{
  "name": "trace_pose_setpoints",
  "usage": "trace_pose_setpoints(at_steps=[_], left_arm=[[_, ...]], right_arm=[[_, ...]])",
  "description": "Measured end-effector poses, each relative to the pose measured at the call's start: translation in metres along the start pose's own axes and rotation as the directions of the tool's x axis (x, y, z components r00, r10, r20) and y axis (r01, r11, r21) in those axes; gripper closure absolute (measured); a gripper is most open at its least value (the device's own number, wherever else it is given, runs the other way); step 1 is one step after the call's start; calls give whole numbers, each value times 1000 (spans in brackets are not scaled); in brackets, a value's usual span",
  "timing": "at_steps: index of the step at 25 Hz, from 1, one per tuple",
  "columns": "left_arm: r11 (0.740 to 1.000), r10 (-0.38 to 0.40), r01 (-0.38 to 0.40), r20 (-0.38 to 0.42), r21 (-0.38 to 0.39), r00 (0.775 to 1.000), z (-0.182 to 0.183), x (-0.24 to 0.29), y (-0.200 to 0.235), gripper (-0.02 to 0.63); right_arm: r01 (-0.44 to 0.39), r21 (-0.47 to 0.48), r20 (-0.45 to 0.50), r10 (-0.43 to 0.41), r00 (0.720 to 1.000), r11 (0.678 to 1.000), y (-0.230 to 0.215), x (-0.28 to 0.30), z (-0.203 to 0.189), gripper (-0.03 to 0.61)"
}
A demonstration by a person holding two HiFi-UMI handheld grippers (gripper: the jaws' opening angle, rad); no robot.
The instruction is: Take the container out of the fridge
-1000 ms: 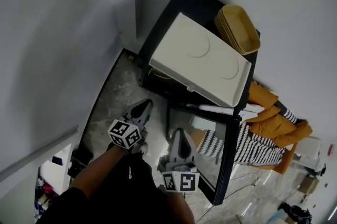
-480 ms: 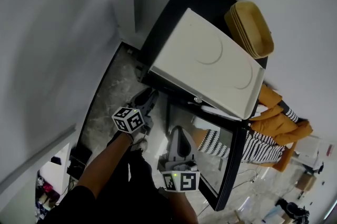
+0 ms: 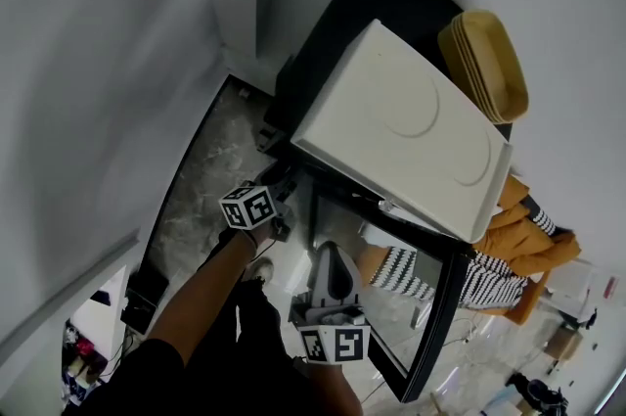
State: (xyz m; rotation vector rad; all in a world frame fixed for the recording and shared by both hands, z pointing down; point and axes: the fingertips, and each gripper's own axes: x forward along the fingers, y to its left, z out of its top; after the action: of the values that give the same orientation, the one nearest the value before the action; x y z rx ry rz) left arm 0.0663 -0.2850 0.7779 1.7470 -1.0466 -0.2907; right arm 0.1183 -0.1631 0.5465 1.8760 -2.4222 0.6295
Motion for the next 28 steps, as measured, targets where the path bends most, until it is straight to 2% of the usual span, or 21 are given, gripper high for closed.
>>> trace_pose_setpoints(at_steps=[4,6,8,14,22,28], left_arm=[[995,20,-18,20,-96,1000,-3,15,20,407],[985,8,-2,31,-173,999,-5,22,24,405],[976,-12,22,47,-218,999,-5,27,23,400],[967,-66,80,67,-241,996,-1,40,18,341],[946,-23,56,106,-319,994,4,58,39,327],[936,-30,75,135,-345,990,7,65,45,322]], right_arm=[[18,10,-8,-18,1000,1000,-5,1,-7,577],[23,16,-16,-22,1000,1000,-6,0,-11,577],[25,20,-24,-24,999,1000,-7,-1,-16,577],[31,24,-30,-31,999,999,-12,0,-22,578],[40,21,-48,-39,998,999,-23,3,-27,578],[52,22,-58,-51,997,998,-30,0,-32,578]])
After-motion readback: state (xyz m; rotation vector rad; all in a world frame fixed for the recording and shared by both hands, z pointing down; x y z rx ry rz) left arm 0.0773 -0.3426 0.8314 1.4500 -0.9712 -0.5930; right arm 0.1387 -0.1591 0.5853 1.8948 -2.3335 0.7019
